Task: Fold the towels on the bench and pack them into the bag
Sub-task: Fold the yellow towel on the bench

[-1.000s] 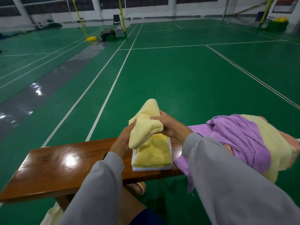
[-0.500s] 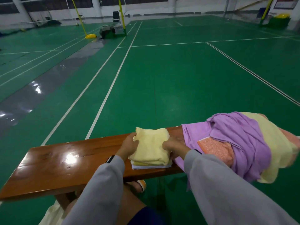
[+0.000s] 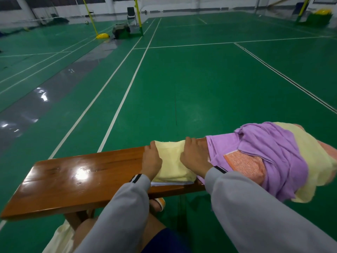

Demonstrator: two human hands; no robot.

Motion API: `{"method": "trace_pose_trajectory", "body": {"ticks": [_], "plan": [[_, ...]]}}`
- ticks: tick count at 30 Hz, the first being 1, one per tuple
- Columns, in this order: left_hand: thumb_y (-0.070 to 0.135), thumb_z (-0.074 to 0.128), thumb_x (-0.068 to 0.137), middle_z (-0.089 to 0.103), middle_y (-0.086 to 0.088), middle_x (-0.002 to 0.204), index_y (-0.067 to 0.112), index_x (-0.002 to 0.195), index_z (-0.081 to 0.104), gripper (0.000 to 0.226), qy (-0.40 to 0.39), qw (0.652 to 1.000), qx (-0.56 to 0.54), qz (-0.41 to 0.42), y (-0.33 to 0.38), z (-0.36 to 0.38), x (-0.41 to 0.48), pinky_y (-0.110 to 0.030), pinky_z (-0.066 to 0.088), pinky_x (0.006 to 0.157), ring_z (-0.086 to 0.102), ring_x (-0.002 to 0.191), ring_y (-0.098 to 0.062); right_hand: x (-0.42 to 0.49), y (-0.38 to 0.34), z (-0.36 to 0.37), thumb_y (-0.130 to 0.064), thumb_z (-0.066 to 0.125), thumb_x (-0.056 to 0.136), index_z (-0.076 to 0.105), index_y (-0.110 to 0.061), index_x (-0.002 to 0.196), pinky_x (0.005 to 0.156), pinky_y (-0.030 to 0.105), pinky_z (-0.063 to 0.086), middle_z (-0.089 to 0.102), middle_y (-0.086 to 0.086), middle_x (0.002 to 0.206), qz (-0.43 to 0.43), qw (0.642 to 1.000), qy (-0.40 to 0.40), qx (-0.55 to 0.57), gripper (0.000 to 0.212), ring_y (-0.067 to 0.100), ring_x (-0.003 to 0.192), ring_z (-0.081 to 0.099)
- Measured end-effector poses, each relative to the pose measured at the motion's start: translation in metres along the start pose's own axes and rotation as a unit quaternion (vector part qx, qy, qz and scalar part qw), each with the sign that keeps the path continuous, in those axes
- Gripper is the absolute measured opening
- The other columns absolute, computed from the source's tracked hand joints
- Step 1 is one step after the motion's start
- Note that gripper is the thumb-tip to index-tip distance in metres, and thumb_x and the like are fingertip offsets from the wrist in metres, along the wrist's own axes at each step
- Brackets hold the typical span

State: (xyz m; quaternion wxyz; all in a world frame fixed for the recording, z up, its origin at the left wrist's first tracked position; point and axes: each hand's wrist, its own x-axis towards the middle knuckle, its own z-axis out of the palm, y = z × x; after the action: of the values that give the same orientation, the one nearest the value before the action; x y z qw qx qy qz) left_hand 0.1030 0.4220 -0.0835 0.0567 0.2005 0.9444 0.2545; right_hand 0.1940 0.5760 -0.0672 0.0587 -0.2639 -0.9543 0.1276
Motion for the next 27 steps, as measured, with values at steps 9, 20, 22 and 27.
{"method": "trace_pose_trajectory", "body": {"ticks": [9, 20, 22, 27], "plan": [[0.044, 0.013, 0.109, 0.004, -0.001, 0.171, 0.025, 0.164, 0.005, 0.058, -0.077, 0.964, 0.17, 0.187, -0.018, 0.041, 0.001, -0.049, -0.002, 0.127, -0.005, 0.158, -0.021, 0.002, -0.007, 0.059, -0.044, 0.019, 0.105, 0.005, -0.022, 0.163, 0.124, 0.058, 0.0, -0.002, 0.009, 0.17, -0.101, 0.99, -0.082, -0.056, 0.064, 0.032, 0.156, -0.007], [0.051, 0.014, 0.107, -0.004, 0.001, 0.171, 0.043, 0.161, 0.0, 0.056, -0.047, 0.972, 0.157, 0.168, -0.026, 0.052, 0.009, -0.059, 0.008, 0.124, -0.015, 0.156, -0.031, 0.0, -0.006, 0.065, -0.048, 0.019, 0.105, 0.001, -0.027, 0.162, 0.123, 0.06, 0.003, -0.003, 0.004, 0.17, -0.061, 0.997, -0.054, -0.018, 0.064, 0.044, 0.153, -0.012], [0.051, 0.013, 0.106, 0.0, -0.003, 0.172, 0.042, 0.161, 0.003, 0.057, -0.046, 0.965, 0.208, 0.153, -0.016, 0.048, 0.007, -0.062, 0.0, 0.123, -0.01, 0.156, -0.037, 0.001, -0.002, 0.061, -0.048, 0.019, 0.106, 0.0, -0.027, 0.162, 0.123, 0.06, 0.002, -0.005, 0.005, 0.17, -0.068, 0.995, -0.069, -0.011, 0.063, 0.043, 0.153, -0.014], [0.036, 0.032, 0.105, 0.028, -0.016, 0.164, 0.019, 0.153, 0.034, 0.051, -0.015, 0.933, 0.309, 0.184, 0.059, 0.043, -0.003, -0.061, -0.006, 0.123, 0.009, 0.155, -0.04, 0.004, 0.033, 0.034, -0.047, 0.021, 0.105, 0.013, -0.026, 0.161, 0.124, 0.056, 0.009, 0.007, 0.008, 0.17, -0.065, 0.993, -0.093, 0.029, 0.061, 0.036, 0.155, 0.005]]}}
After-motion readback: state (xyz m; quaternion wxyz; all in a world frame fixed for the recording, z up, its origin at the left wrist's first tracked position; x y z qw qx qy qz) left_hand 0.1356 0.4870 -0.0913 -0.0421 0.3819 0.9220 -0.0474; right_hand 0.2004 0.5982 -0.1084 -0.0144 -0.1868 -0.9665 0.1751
